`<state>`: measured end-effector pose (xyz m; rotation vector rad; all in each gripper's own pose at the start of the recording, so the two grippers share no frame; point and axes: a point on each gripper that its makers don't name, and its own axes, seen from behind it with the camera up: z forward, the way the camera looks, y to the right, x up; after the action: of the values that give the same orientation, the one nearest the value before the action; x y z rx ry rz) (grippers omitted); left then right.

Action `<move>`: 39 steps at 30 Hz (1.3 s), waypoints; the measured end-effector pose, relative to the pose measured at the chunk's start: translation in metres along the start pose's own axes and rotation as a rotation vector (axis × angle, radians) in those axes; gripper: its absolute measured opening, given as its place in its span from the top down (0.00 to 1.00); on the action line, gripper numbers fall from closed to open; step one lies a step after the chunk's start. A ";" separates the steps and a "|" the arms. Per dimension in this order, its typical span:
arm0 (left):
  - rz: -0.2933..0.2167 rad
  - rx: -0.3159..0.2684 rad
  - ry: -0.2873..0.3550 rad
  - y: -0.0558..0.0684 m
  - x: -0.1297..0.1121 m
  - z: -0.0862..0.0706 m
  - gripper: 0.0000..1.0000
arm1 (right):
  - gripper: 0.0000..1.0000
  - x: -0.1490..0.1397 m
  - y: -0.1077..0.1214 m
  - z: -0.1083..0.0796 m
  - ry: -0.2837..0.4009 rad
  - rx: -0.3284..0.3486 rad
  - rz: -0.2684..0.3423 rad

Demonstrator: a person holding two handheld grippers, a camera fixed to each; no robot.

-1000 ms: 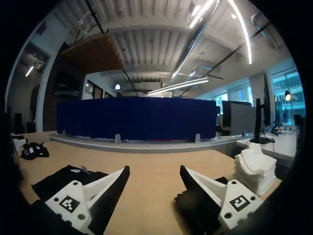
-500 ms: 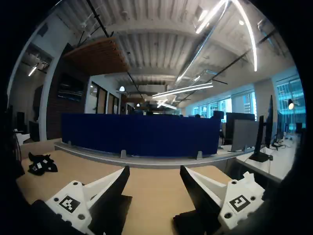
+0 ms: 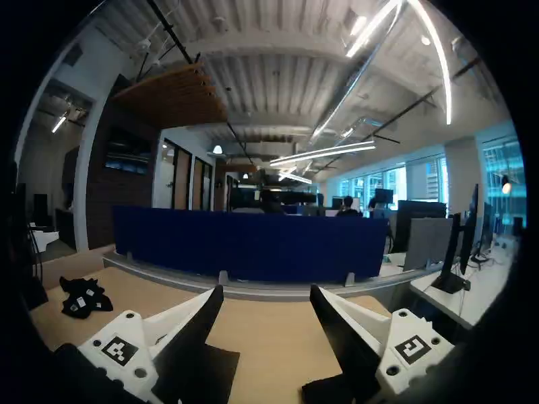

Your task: Fold towel

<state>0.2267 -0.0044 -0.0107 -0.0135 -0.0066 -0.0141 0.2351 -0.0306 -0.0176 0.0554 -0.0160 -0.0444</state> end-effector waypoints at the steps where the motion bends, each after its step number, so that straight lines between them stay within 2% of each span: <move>1: 0.001 -0.002 -0.004 0.000 0.000 0.001 0.01 | 0.00 0.001 0.000 0.001 -0.002 0.002 0.000; 6: 0.017 -0.033 -0.023 0.006 0.002 0.004 0.01 | 0.00 0.005 -0.005 0.003 -0.011 0.021 -0.014; 14: 0.054 -0.172 -0.102 0.034 -0.013 0.003 0.01 | 0.01 -0.012 -0.020 -0.007 -0.089 0.114 -0.072; 24: 0.142 -0.433 -0.263 0.085 -0.052 -0.011 0.01 | 0.00 -0.060 -0.061 -0.023 -0.313 0.365 -0.178; 27: 0.173 -0.486 -0.300 0.095 -0.064 -0.016 0.01 | 0.00 -0.072 -0.069 -0.026 -0.364 0.422 -0.193; 32: 0.205 -0.513 -0.326 0.101 -0.077 -0.019 0.01 | 0.00 -0.084 -0.073 -0.024 -0.392 0.446 -0.202; 39: 0.232 -0.538 -0.367 0.108 -0.110 -0.021 0.01 | 0.00 -0.112 -0.079 -0.027 -0.430 0.467 -0.212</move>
<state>0.1183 0.1048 -0.0344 -0.5544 -0.3686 0.2196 0.1203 -0.1033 -0.0506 0.5136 -0.4511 -0.2642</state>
